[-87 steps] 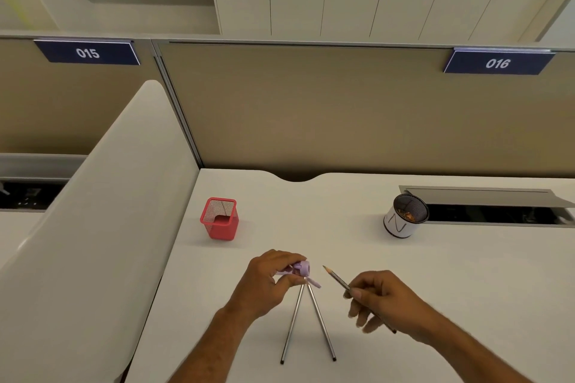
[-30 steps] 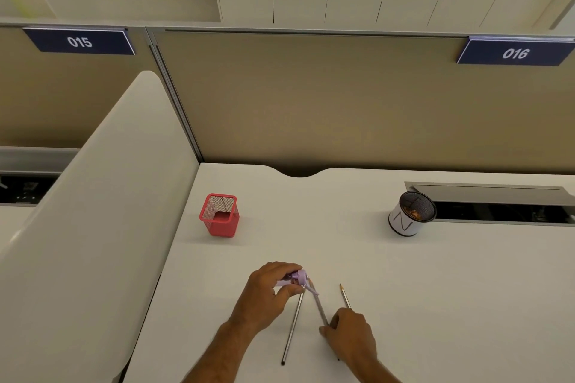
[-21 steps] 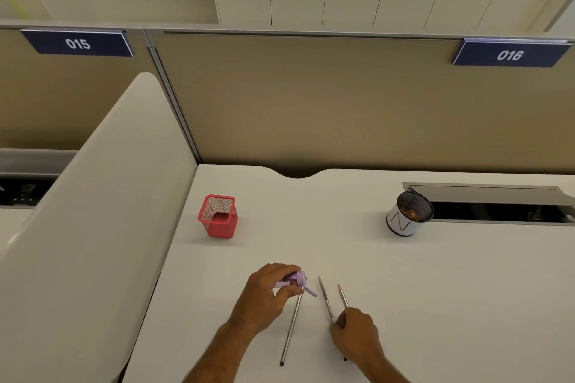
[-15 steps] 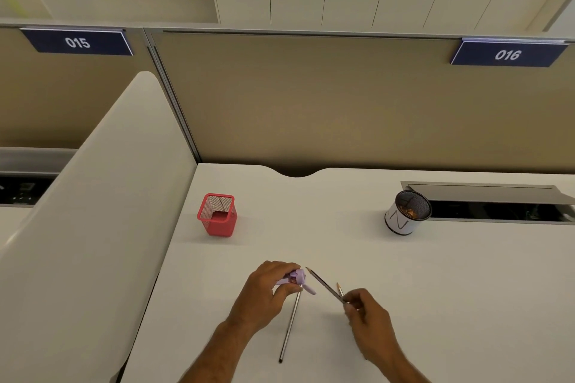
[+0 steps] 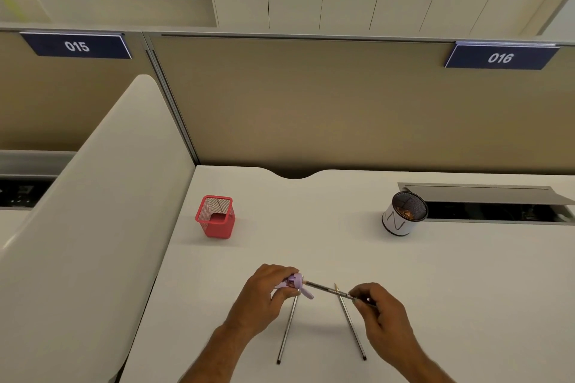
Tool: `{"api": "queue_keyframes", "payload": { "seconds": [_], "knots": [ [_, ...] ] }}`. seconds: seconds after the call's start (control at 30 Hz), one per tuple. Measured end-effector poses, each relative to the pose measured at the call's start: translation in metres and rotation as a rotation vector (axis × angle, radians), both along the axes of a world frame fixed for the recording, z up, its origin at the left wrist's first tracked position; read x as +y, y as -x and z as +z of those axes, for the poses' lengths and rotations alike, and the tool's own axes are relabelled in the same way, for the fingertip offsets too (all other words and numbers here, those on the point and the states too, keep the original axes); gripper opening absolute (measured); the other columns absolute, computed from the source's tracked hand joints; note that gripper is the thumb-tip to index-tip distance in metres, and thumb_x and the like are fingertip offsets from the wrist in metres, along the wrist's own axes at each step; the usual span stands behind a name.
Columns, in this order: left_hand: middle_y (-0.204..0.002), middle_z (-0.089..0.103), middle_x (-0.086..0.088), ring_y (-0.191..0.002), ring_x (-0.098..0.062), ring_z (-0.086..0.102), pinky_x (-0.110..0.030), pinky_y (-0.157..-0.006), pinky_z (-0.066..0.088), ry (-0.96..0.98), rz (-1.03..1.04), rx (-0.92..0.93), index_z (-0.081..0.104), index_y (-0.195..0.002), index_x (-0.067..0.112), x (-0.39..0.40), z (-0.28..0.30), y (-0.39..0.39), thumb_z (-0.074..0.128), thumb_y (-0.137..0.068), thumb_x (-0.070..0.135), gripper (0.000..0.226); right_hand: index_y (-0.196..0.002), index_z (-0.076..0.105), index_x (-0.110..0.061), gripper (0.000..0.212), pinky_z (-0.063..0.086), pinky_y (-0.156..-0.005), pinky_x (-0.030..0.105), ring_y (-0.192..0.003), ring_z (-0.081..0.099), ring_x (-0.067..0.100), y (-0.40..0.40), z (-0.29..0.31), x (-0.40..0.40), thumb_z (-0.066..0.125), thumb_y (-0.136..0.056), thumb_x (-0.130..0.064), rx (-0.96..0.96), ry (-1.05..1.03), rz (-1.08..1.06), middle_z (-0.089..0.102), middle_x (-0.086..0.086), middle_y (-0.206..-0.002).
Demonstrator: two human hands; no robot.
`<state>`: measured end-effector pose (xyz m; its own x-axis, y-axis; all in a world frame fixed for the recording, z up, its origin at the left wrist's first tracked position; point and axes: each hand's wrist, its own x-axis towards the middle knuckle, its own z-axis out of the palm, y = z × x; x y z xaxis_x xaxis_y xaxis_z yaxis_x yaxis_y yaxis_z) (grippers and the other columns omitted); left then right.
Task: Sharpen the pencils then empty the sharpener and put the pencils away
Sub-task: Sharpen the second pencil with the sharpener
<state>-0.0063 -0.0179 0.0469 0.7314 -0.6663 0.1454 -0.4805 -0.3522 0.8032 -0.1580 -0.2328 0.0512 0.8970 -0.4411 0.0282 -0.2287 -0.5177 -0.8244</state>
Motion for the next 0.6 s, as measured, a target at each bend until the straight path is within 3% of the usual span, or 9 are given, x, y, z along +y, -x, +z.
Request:
{"api": "queue_keyframes", "payload": {
  "seconds": [0.17, 0.3, 0.37, 0.47, 0.6],
  "knots": [
    [-0.104, 0.062, 0.035, -0.102, 0.004, 0.054, -0.010, -0.088, 0.042, -0.051, -0.021, 0.022, 0.063, -0.111, 0.037, 0.003, 0.001, -0.002, 0.068, -0.088, 0.025, 0.027, -0.092, 0.064, -0.031, 0.026, 0.048, -0.068, 0.014, -0.084, 0.063, 0.008, -0.003, 0.007, -0.004, 0.068, -0.087, -0.005, -0.022, 0.126, 0.085, 0.066, -0.018, -0.087],
    [-0.100, 0.061, 0.033, -0.097, 0.004, 0.051, -0.014, -0.085, 0.042, -0.131, -0.120, 0.040, 0.067, -0.111, 0.031, 0.003, 0.004, -0.004, 0.066, -0.090, 0.026, 0.022, -0.091, 0.065, -0.027, 0.018, 0.048, -0.063, 0.016, -0.076, 0.060, 0.001, -0.007, 0.016, -0.008, 0.076, -0.082, -0.016, -0.055, 0.396, 0.167, 0.064, -0.020, -0.082],
    [-0.099, 0.065, 0.026, -0.094, 0.001, 0.054, -0.016, -0.081, 0.044, -0.139, -0.156, 0.075, 0.067, -0.110, 0.033, 0.001, 0.008, -0.004, 0.065, -0.090, 0.028, 0.020, -0.088, 0.068, -0.024, 0.004, 0.046, -0.059, 0.021, -0.066, 0.061, 0.011, -0.010, 0.023, -0.012, 0.071, -0.085, -0.022, -0.149, 0.577, 0.191, 0.066, -0.015, -0.076],
    [-0.096, 0.067, 0.025, -0.091, -0.001, 0.059, -0.012, -0.076, 0.044, -0.124, -0.172, 0.160, 0.065, -0.110, 0.038, -0.001, 0.017, -0.005, 0.064, -0.088, 0.034, 0.022, -0.086, 0.074, -0.017, 0.015, 0.047, -0.050, 0.031, -0.055, 0.057, 0.020, -0.015, 0.032, -0.021, 0.064, -0.088, -0.028, -0.294, 0.827, 0.286, 0.069, -0.007, -0.073],
    [-0.099, 0.066, 0.031, -0.094, 0.000, 0.063, -0.011, -0.079, 0.047, -0.088, -0.190, 0.250, 0.065, -0.104, 0.046, -0.003, 0.028, -0.005, 0.063, -0.088, 0.034, 0.021, -0.088, 0.076, -0.011, 0.012, 0.043, -0.049, 0.032, -0.056, 0.054, 0.022, -0.023, 0.050, -0.031, 0.072, -0.086, -0.022, -0.407, 0.968, 0.382, 0.069, -0.001, -0.075]
  ]
}}
